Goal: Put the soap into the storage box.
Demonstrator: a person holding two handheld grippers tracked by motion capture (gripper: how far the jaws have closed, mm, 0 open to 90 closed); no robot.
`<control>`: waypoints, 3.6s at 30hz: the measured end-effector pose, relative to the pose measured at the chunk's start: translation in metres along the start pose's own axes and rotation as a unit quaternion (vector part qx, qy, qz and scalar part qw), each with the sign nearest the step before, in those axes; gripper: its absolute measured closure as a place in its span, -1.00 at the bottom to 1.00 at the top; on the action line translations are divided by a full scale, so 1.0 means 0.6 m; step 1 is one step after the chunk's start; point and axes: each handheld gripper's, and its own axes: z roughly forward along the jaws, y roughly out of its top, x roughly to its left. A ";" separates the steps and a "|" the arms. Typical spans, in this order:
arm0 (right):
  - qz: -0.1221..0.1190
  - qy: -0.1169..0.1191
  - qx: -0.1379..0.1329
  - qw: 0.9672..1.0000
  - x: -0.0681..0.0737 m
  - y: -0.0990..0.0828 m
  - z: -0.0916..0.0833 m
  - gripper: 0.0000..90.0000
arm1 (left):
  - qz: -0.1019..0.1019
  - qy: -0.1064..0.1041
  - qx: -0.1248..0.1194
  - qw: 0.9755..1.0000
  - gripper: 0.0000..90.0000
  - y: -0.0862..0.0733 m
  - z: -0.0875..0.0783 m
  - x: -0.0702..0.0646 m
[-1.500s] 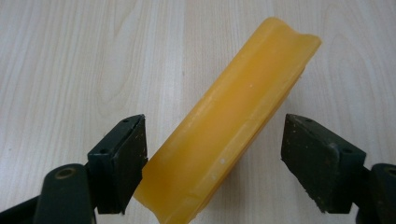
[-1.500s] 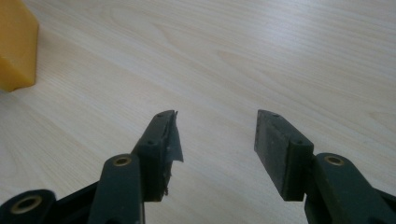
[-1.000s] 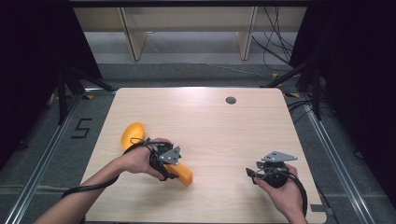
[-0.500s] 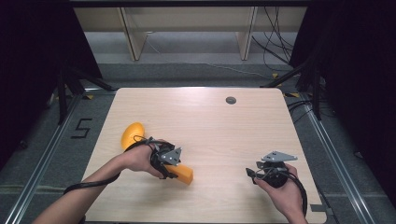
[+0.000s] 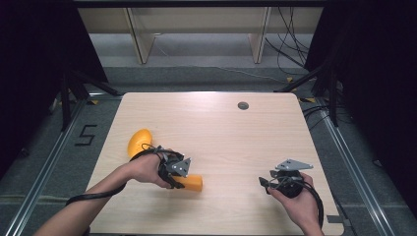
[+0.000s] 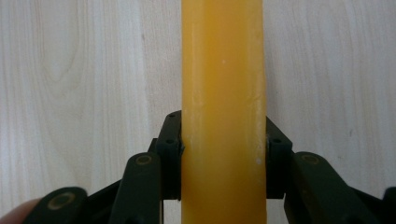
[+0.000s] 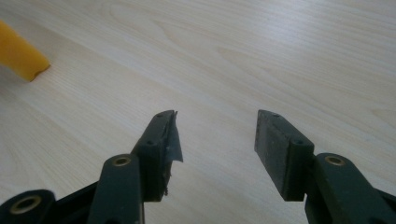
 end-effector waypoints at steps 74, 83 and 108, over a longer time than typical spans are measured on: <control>0.000 -0.002 -0.013 1.000 0.004 0.006 0.000 0.07 | -0.540 0.144 -0.049 0.828 0.34 -0.112 -0.170 -0.028; -0.007 -0.002 -0.018 1.000 0.002 0.008 0.002 0.07 | -0.585 0.176 -0.052 0.790 0.34 -0.141 -0.191 -0.010; -0.006 -0.005 -0.017 1.000 0.003 0.009 0.001 0.07 | -0.624 0.222 -0.014 0.749 0.34 -0.179 -0.205 0.058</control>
